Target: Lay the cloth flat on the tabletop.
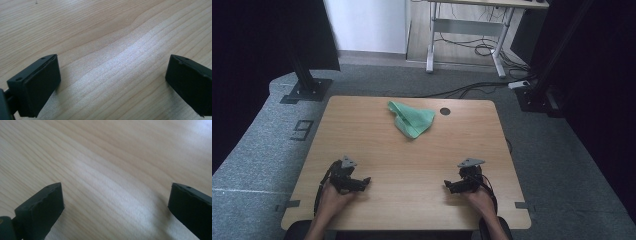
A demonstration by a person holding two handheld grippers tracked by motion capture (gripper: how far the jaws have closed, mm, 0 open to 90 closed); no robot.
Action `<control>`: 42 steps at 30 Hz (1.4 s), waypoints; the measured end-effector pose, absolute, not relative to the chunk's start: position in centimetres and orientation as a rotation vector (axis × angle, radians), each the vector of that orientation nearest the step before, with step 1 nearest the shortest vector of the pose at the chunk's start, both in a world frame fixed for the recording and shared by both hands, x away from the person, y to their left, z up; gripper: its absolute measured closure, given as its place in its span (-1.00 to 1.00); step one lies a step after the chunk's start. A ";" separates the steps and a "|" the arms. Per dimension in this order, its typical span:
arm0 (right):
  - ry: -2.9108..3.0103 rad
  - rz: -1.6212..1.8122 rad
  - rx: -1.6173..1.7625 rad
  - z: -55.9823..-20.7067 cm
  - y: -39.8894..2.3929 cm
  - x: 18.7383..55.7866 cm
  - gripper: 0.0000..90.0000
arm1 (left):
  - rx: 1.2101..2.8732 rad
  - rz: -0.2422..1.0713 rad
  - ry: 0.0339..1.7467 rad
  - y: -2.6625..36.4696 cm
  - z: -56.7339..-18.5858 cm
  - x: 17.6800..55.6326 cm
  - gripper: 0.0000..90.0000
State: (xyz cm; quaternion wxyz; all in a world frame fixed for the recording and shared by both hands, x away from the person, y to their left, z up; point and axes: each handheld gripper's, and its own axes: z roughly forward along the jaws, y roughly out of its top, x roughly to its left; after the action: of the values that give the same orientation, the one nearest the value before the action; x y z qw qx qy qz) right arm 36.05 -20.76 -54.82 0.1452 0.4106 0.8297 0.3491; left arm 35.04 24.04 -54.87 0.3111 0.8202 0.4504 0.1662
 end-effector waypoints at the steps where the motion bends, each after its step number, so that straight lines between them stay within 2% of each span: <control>1: 2.384 1.014 1.183 -54.7 -20.7 36.1 -1.00 | 2.166 0.439 1.189 24.0 -54.9 35.0 -1.00; 27: 2.405 1.100 1.101 -52.9 -18.0 39.2 -0.87 | 2.166 0.438 1.188 24.0 -54.9 35.1 -1.00; 42: 2.450 1.105 1.055 -52.9 -15.1 41.3 -0.63 | 2.167 0.437 1.185 24.0 -54.9 35.1 -1.00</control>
State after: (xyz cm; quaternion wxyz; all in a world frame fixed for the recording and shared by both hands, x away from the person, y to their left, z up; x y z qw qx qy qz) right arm 41.34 -15.12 -52.89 0.1267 0.3625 0.8417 0.3795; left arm 35.11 24.01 -54.87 0.3113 0.8210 0.4490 0.1655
